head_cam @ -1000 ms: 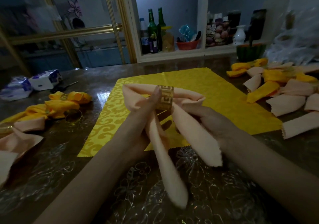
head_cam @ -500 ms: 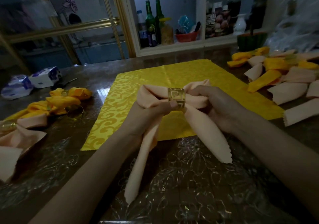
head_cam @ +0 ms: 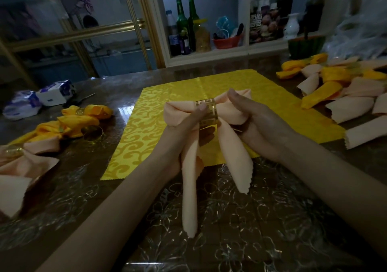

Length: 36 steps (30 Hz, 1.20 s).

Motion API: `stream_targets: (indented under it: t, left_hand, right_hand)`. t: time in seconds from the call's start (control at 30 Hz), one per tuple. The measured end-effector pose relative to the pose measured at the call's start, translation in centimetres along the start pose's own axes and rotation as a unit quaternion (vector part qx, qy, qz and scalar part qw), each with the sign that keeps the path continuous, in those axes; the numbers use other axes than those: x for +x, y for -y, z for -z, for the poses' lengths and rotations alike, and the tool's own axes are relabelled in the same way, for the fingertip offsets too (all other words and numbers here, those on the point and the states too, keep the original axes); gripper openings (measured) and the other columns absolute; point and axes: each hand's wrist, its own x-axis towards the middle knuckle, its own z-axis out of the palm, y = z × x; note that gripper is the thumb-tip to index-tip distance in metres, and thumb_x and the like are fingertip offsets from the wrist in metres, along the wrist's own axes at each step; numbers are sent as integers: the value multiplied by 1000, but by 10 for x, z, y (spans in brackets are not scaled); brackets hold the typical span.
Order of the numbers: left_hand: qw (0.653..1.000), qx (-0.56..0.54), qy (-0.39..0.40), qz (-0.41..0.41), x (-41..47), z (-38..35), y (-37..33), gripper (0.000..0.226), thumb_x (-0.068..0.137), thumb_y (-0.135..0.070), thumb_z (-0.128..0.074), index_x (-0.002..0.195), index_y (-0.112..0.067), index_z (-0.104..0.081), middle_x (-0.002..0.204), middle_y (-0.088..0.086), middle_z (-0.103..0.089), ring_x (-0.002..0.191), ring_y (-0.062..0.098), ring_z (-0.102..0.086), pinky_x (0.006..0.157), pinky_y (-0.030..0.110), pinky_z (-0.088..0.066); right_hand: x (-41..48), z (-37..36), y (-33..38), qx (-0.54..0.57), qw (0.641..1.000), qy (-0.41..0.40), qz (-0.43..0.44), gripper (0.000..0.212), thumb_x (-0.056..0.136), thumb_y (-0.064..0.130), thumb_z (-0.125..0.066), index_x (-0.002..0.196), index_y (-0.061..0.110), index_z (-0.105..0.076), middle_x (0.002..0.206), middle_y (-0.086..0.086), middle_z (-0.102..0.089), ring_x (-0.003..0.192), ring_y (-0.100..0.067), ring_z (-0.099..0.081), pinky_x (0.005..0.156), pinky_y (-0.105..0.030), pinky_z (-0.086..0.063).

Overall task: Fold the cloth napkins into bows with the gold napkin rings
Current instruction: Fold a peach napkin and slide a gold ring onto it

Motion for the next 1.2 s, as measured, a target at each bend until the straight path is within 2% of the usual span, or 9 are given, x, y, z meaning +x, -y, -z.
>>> stream_targets:
  t: [0.17,0.37,0.6,0.73,0.83,0.9,1.0,1.1,1.2]
  left_hand:
    - [997,-52,-56,19,2,2,1,37,74,-30,-72,106,-10,-66,88,7,-71,76,13,-66,76,27,-55]
    - [992,-108,-66,8,4,4,-4,27,76,-25,-69,99,-11,-64,83,5,-67,76,15,-62,75,26,-49]
    - [992,-101,-65,-40,5,10,-9,19,78,-24,-69,93,-13,-64,80,3,-67,72,14,-62,69,24,-50]
    - [993,-79,-73,-52,6,13,-10,14,80,-27,-69,89,-16,-66,77,1,-68,73,14,-61,68,25,-51]
    - [997,-19,-54,-50,7,16,-6,29,75,-33,-71,99,-19,-64,87,1,-68,84,16,-62,62,27,-52]
    - [998,12,-24,-48,7,16,-4,41,70,-35,-75,105,-21,-62,96,4,-70,94,23,-63,62,28,-54]
    - [997,24,-13,-69,7,12,-3,42,67,-36,-72,105,-20,-63,105,11,-68,101,30,-62,60,29,-55]
    - [995,49,-16,-89,1,6,1,36,71,-34,-69,104,-19,-64,95,7,-67,85,20,-62,58,29,-54]
    - [996,52,4,-73,-4,2,3,33,73,-42,-64,99,-22,-69,90,1,-69,85,17,-61,77,30,-52]
  right_hand:
    - [-3,1,-8,-123,990,26,-69,25,80,26,-67,102,13,-64,82,-1,-66,72,-10,-61,65,-24,-51]
    - [-2,-1,-2,-166,981,27,-99,15,88,15,-59,77,6,-56,51,1,-51,36,-6,-37,35,-16,-29]
    - [-2,5,15,-303,946,21,-118,12,84,13,-61,72,7,-61,51,-2,-54,44,-11,-44,42,-20,-33]
    - [-4,8,20,-316,930,71,-172,6,85,11,-59,81,9,-62,63,-4,-57,54,-13,-50,48,-20,-37]
    - [-8,11,15,-400,906,92,-104,12,79,19,-70,89,22,-64,84,6,-68,75,-7,-62,62,-19,-45]
    - [-9,9,11,-341,934,92,-49,32,66,32,-73,96,27,-63,96,6,-69,87,-8,-63,71,-22,-51]
    - [-6,3,8,-124,991,54,-17,45,62,37,-67,103,18,-65,109,-7,-68,96,-17,-62,84,-30,-51]
    - [-5,-3,-1,12,999,32,-27,49,66,30,-69,111,12,-63,113,-13,-66,100,-24,-61,89,-36,-49]
    - [-6,-11,-10,47,999,8,-16,37,69,26,-70,103,15,-66,98,-6,-72,88,-18,-68,80,-31,-55]
